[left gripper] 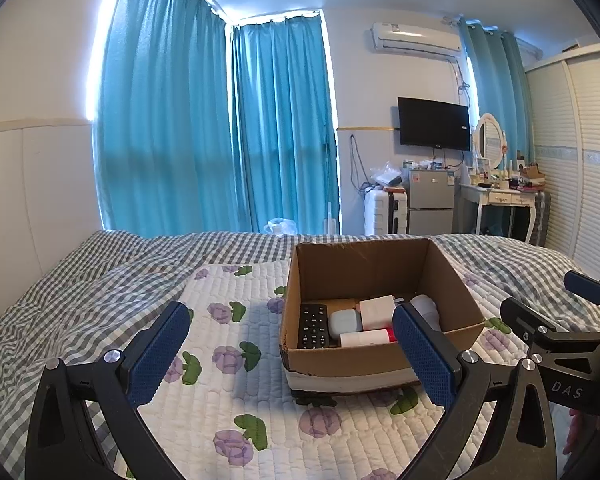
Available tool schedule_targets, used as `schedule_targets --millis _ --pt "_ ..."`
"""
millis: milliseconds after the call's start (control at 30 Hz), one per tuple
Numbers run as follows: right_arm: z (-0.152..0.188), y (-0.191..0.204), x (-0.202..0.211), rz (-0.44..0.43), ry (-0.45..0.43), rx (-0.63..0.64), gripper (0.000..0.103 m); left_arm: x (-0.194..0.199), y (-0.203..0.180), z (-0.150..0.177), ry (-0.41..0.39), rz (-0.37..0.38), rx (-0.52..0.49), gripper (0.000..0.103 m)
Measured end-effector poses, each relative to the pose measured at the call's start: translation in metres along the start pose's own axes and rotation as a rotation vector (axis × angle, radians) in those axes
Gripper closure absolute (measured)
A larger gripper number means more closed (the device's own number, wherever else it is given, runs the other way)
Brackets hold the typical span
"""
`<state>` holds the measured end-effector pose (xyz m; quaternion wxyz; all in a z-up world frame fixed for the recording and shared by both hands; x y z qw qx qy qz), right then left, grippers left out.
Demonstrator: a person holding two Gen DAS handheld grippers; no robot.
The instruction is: Organize rigid objects
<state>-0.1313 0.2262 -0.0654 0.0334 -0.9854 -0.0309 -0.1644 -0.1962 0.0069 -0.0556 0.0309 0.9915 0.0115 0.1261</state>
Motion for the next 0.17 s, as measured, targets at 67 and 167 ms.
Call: schedule_targets --millis 67,167 --pt "0.0002 0.0 0.0001 0.001 0.003 -0.003 0.0 -0.0008 -0.0003 0.001 0.004 0.002 -0.002 0.0" --pt "0.0005 0.0 -0.0005 0.002 0.007 -0.005 0.0 -0.0024 0.0001 0.0019 0.013 0.004 0.003 0.0"
Point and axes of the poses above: each gripper's, at about its wrist camera, not at the fingertips, and x roughly against the way its jaws point, y to its left, z to its underside, the point moved 10 cm from there along -x, roughly the way its jaws point, and after that the axes turned 2 degrees about -y, right-handed, at the moved point
